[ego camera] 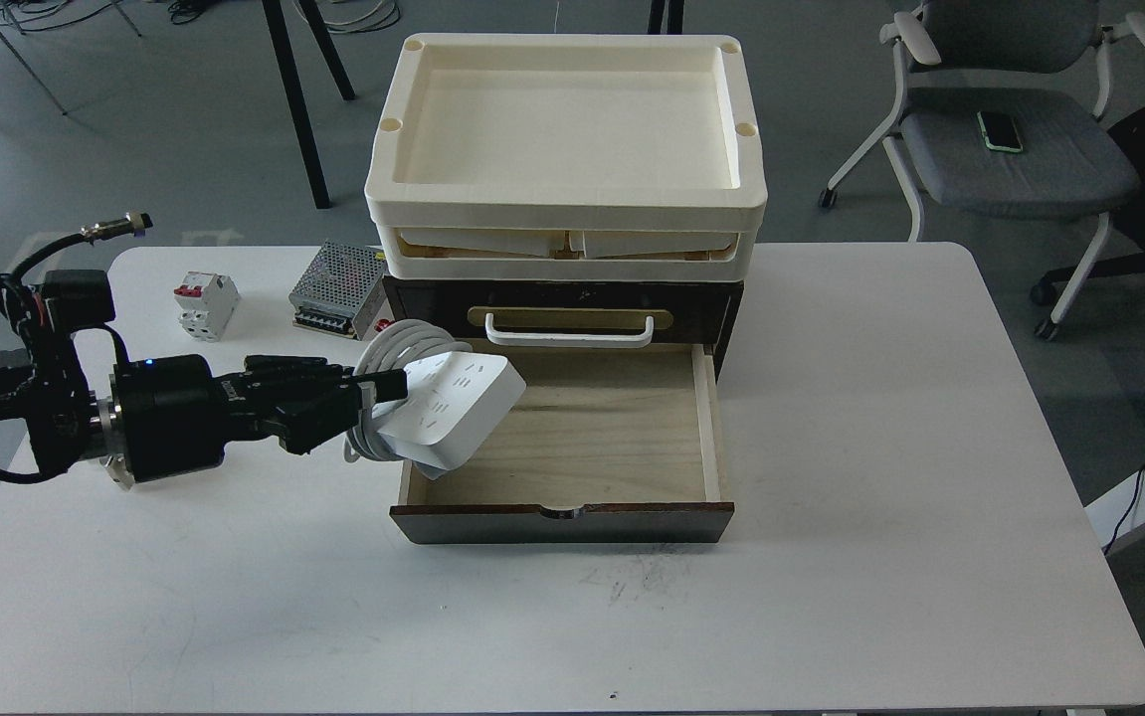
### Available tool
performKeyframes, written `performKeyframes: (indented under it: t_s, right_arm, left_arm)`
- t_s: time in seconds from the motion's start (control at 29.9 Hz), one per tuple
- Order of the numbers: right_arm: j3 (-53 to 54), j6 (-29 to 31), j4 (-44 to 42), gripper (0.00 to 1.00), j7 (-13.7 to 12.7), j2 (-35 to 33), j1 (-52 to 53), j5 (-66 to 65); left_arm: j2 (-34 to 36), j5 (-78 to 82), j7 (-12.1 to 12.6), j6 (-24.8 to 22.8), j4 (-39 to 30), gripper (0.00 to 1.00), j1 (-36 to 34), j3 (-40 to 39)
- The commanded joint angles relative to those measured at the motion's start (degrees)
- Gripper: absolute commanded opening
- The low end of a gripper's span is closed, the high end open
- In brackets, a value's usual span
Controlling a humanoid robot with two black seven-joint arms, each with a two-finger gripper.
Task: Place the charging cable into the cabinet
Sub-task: 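Carry the power strip with the left gripper over the open drawer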
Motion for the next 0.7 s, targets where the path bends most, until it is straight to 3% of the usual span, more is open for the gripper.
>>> performKeyframes:
  t_s: [0.0,0.3,0.67]
  right_arm:
    - [-0.4,0.0,0.0,1.0,0.0,0.3,0.0,0.0]
    - [-0.5,0.0,0.0,1.0,0.0,0.9,-0.1,0.0]
    - [-0.5,0.0,-0.1,1.0,0.0,0.9,-0.8,-0.1]
  left_arm:
    - [-3.3,0.2,0.0,0.3,1.5,0.0,0.6,0.1]
    - [-15.8,-0.3,0.0,0.3,14.0,0.0,1.0,0.2]
    - [-26.2,-2.5,0.0,0.1,21.9,0.0,3.2,0.1]
